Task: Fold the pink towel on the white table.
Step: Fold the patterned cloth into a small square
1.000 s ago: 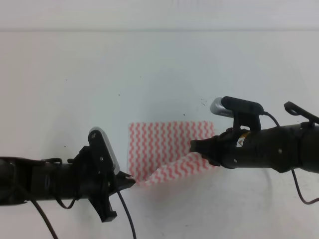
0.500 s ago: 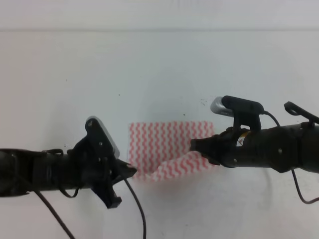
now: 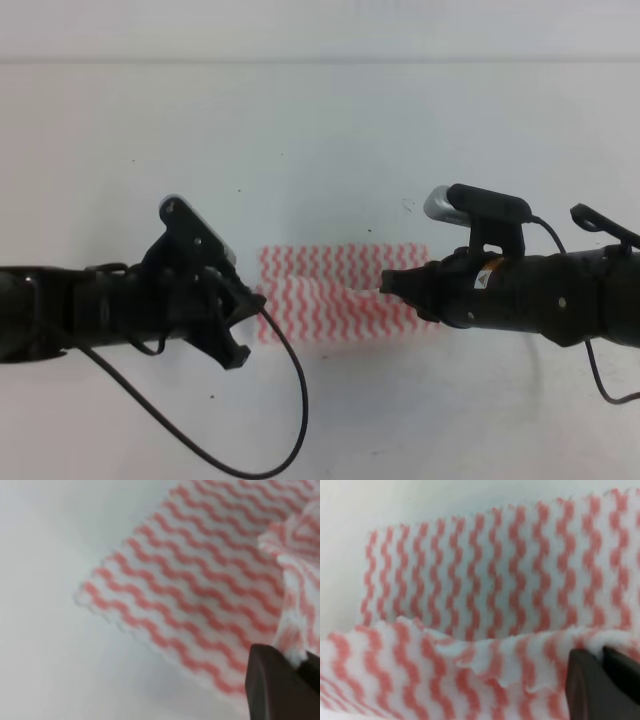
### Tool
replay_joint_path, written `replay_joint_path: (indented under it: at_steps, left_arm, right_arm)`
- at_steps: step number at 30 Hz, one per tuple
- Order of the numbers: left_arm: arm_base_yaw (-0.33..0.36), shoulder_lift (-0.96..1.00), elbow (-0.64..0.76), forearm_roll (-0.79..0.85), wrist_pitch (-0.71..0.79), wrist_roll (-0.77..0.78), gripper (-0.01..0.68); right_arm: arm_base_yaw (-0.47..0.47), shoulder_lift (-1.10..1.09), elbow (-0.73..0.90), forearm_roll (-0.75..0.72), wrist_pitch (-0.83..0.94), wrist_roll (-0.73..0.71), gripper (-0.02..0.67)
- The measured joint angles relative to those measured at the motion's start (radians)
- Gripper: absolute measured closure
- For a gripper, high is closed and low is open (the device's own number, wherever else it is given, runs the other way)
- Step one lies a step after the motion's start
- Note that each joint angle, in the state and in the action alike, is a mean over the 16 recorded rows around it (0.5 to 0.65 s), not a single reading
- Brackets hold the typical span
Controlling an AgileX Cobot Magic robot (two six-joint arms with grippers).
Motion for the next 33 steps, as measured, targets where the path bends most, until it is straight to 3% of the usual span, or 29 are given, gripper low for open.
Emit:
replay_joint_path:
  at_steps: [33]
  left_arm:
    - [0.000, 0.092, -0.103, 0.002, -0.058, -0.047, 0.676]
  right_arm:
    - [-0.044, 0.026, -0.062, -0.003, 0.018, 0.000, 0.665]
